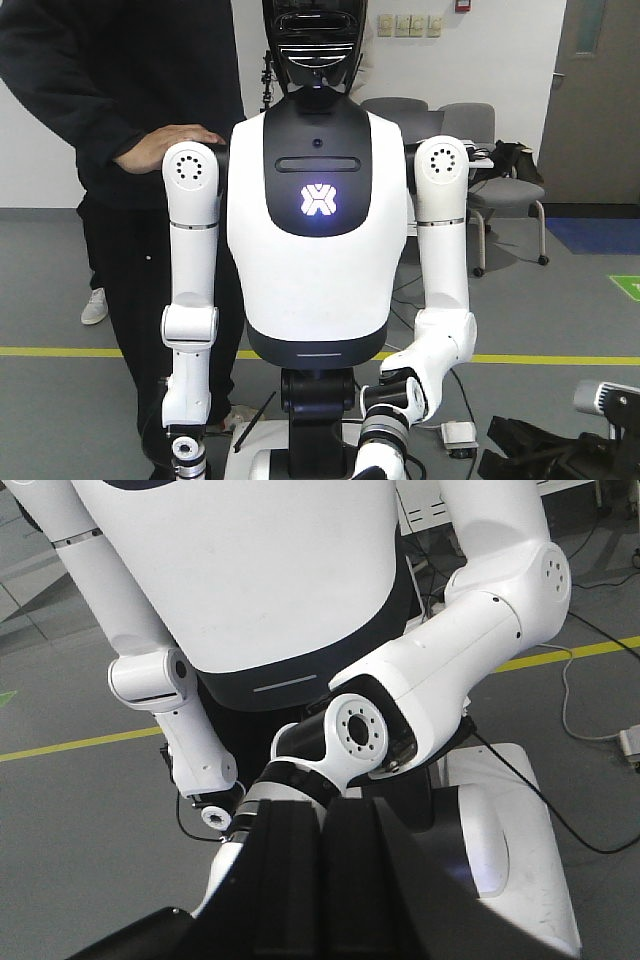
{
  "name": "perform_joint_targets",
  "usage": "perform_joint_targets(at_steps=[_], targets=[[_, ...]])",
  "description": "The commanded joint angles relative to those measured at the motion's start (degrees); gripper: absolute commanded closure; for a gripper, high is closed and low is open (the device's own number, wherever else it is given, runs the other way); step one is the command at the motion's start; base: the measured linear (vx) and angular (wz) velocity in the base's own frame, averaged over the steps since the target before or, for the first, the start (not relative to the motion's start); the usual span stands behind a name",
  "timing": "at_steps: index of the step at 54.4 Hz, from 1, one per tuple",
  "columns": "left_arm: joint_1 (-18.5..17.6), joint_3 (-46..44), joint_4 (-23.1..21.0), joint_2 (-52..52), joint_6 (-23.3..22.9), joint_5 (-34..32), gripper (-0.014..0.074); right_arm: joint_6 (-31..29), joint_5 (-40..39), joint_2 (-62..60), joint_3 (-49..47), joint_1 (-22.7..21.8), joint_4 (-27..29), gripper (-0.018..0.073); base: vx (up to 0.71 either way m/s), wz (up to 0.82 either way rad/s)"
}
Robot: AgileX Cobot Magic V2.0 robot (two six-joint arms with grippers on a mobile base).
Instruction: Pick snacks and fruit into basket
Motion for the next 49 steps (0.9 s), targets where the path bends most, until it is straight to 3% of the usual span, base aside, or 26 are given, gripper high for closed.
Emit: perform_joint_targets(at_steps=[1,12,22,30,39,49], targets=[[-0.03,0.19,-0.12,-0.89,-0.04,-4.53,0.0605,-4.64,-4.55,-1.51,-1.37,-0.33,0.34,0.0568,0.00,0.00],[-0.03,0.19,-0.12,-0.89,-0.04,-4.53,0.0605,-12.38,3.27,-11.25,-1.37,-0.33,-0.56,0.0568,0.00,0.00],[-0.03,0.19,-0.12,-0.89,-0.04,-4.53,0.0605,-24.72,22.74,-26.33,-1.37,-1.06,0.32,0.0568,0.00,0.00],[-0.03,0.19,-0.12,-0.89,-0.04,-4.53,0.0605,-24.12,32.68,-36.23,-1.37,-8.16,0.32,0.0568,0.00,0.00],[-0.03,0.19,-0.12,-0.89,-0.04,-4.53,0.0605,-21.60,37.87,-44.37,-1.26,-17.91,0.43,0.0568,0.00,0.00],[-0.03,0.19,-0.12,-0.89,-0.04,-4.53,0.0605,-21.49,33.55,-55.04,7.45,-19.04,0.24,0.0568,0.00,0.00]])
